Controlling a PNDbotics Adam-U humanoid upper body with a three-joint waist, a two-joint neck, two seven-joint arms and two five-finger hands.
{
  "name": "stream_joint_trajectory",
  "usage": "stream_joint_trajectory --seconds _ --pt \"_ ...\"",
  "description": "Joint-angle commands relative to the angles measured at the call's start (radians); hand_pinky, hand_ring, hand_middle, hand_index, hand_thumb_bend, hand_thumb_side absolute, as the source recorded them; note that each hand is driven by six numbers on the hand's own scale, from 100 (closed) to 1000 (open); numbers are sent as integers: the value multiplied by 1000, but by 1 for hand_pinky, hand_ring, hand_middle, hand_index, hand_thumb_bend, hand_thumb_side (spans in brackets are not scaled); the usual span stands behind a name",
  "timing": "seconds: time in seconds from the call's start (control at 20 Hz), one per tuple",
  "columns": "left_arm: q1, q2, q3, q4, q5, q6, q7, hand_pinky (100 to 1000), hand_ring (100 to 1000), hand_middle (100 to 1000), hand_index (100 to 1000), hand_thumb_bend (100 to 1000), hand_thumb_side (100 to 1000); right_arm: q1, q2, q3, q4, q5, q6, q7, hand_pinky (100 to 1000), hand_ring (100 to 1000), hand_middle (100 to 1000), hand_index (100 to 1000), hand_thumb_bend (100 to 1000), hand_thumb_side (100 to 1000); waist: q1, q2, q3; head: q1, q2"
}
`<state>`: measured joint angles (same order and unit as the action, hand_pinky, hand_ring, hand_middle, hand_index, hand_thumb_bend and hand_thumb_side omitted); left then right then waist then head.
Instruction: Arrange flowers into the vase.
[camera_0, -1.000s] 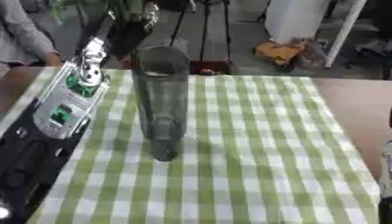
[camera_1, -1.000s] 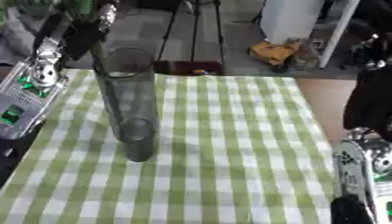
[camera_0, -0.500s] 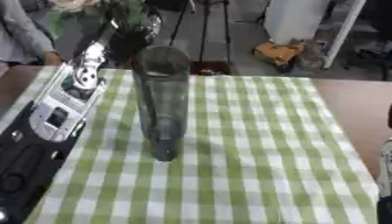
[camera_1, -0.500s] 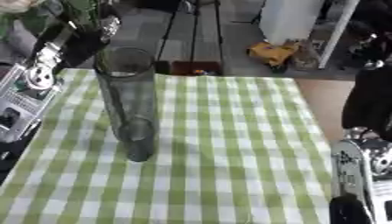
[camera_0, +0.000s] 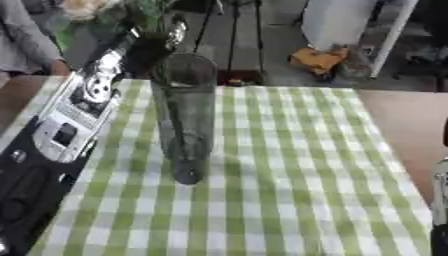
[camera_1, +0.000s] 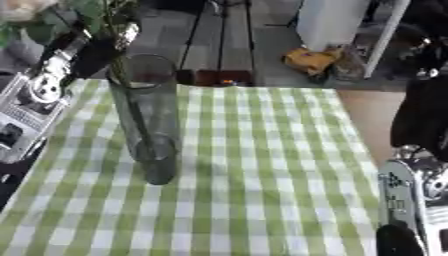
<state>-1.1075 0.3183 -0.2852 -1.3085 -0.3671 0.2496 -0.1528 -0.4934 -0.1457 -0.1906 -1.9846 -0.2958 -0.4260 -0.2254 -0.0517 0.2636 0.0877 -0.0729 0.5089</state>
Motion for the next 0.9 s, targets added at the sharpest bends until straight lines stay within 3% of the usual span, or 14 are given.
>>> stream_joint_trajectory --seconds 0.05,0.5,0.9 --pt "-18 25 8 -21 -31 12 -55 698 1000 952 1000 100 931 -10 -16 -3 -15 1 3 -1 611 722 637 728 100 839 4 -22 0 -2 -5" --pt "-24 38 21 -32 -120 48 -153 732 1000 974 1000 100 887 -9 -17 -2 -15 2 4 -4 610 721 637 727 100 835 8 -26 1 0 -8" --pt "-26 45 33 -45 -154 64 -184 747 1000 982 1000 100 839 -8 -17 -2 -15 3 5 -10 610 721 636 726 100 830 9 -26 0 0 -12"
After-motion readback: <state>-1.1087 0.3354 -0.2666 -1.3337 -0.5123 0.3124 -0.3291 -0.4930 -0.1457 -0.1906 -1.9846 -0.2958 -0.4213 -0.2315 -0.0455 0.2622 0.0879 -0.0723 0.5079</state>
